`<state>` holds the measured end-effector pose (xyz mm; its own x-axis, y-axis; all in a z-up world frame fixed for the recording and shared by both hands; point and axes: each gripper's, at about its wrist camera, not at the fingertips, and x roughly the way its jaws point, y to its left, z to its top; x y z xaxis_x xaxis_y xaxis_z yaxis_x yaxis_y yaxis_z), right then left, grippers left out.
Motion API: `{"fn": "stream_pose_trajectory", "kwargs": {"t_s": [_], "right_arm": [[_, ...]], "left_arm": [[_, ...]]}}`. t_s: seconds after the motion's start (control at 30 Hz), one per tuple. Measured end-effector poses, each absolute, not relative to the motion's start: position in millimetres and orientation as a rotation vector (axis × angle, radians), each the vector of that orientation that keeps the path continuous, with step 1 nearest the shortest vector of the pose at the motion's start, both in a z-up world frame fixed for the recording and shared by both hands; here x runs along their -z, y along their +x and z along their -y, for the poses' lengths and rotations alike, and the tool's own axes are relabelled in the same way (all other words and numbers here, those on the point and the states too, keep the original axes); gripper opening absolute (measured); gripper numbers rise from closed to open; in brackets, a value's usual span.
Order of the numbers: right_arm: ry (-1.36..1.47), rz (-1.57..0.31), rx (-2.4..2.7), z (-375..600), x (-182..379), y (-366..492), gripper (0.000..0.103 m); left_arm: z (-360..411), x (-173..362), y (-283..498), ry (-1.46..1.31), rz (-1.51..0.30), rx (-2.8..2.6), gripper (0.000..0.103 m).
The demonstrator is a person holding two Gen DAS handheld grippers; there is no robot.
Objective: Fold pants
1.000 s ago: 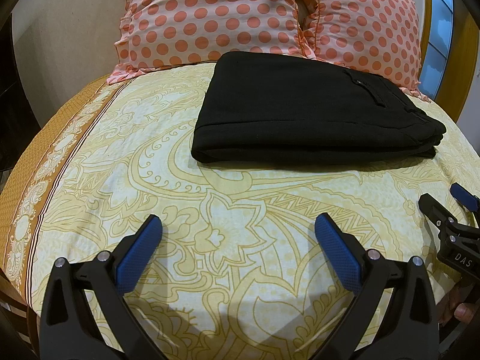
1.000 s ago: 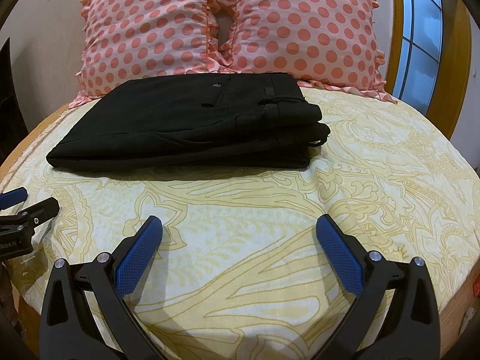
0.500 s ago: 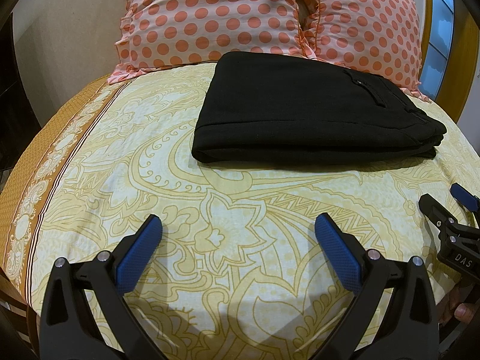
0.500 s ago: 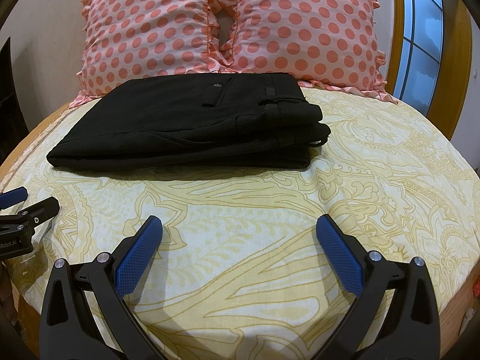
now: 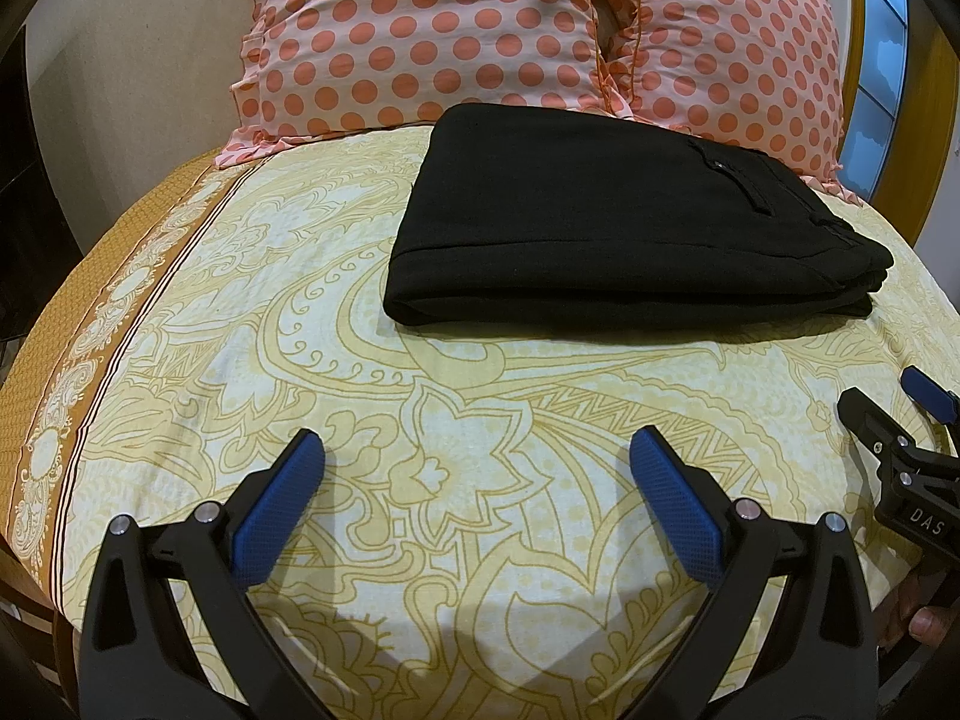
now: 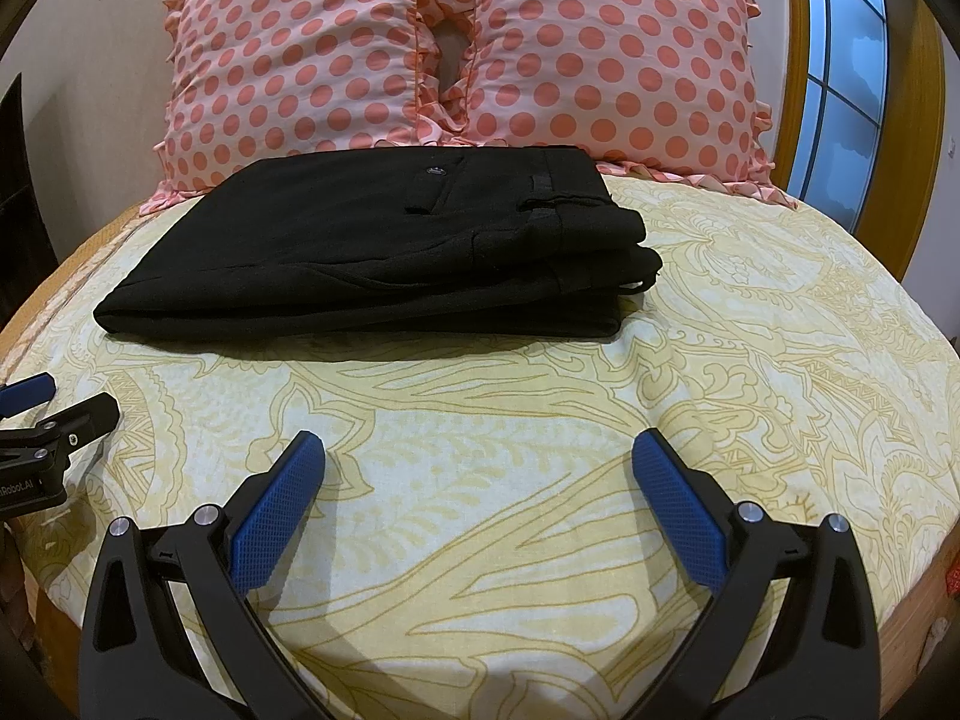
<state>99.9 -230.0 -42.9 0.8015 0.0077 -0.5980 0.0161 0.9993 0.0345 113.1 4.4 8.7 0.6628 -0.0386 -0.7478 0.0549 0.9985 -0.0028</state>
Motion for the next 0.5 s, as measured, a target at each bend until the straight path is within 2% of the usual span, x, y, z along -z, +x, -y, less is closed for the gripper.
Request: {"fn": "stream_pose_trajectory", "kwargs": {"t_s": [0.5], "right_arm": [[0.039, -0.641, 0.006, 229.6, 43.0, 99.8, 0.102]], "left_arm": [[-4.5, -8.5, 113.4, 0.021, -0.85, 0.054, 0.101]]}}
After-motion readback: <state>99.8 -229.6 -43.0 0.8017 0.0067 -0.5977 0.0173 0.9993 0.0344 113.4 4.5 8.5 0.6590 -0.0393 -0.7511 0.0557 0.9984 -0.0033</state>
